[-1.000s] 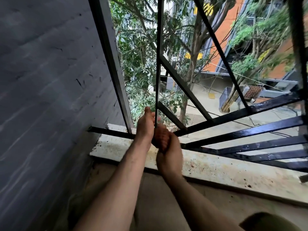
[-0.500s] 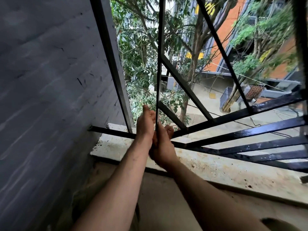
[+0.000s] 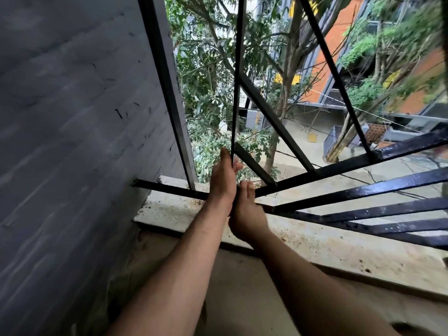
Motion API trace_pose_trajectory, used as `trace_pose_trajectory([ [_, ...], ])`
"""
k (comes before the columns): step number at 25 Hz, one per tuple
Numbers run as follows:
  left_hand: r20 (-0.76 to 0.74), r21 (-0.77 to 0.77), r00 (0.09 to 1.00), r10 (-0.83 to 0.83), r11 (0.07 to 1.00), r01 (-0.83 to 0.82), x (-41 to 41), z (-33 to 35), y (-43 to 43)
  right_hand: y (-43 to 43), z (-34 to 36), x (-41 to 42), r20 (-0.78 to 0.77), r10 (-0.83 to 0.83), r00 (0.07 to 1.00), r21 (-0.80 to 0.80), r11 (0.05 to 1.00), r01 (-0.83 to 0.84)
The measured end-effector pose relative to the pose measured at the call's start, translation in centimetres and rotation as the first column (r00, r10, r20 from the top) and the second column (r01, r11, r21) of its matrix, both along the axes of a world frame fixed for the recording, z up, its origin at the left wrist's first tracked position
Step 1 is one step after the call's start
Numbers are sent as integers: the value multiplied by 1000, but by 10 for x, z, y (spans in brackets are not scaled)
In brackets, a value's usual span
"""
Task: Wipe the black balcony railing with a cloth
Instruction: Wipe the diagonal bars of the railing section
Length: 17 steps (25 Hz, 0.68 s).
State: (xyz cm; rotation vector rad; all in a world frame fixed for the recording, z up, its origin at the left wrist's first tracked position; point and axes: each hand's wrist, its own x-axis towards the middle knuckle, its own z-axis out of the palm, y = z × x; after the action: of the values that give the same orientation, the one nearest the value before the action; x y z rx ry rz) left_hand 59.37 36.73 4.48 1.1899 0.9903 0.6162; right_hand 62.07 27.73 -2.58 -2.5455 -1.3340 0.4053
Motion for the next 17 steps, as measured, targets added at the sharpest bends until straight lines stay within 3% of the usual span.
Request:
trace_pose_trajectory([
  [1,12,-8,1000,14,1000,-14,3,-3,-2,-8,-11,1,-104,54,993,108,993,-43],
  [2,14,-11,999,31,999,-30,5,-5,-3,-27,-18,7,-100,171,980,182,971,-151],
  [4,10,7,999,37,999,-37,9,-8,-1,-79,-20,32,34,314,949,213,925,-314],
  [5,18,7,998,54,998,-54,11,-7,-1,-103,-15,47,101,258,961,234,932,-275],
  [7,38,7,997,68,998,-68,15,-6,-2,-125,0,72,162,-119,980,343,938,57],
  [8,53,0,997,60,998,-60,16,-5,-4,-123,2,78,209,-264,942,339,923,184],
  [10,48,-4,996,70,998,-70,16,-3,-6,-97,-9,61,272,-306,912,146,950,275],
  [12,38,19,997,73,997,-74,14,-5,-6,-57,-35,30,95,-271,958,-5,962,273],
  [15,41,37,997,61,997,-63,8,-6,-3,-23,-37,25,-14,-86,996,80,993,86],
  [17,39,53,999,9,999,-11,3,-8,-4,-38,-14,46,-32,18,999,18,1000,-18],
])
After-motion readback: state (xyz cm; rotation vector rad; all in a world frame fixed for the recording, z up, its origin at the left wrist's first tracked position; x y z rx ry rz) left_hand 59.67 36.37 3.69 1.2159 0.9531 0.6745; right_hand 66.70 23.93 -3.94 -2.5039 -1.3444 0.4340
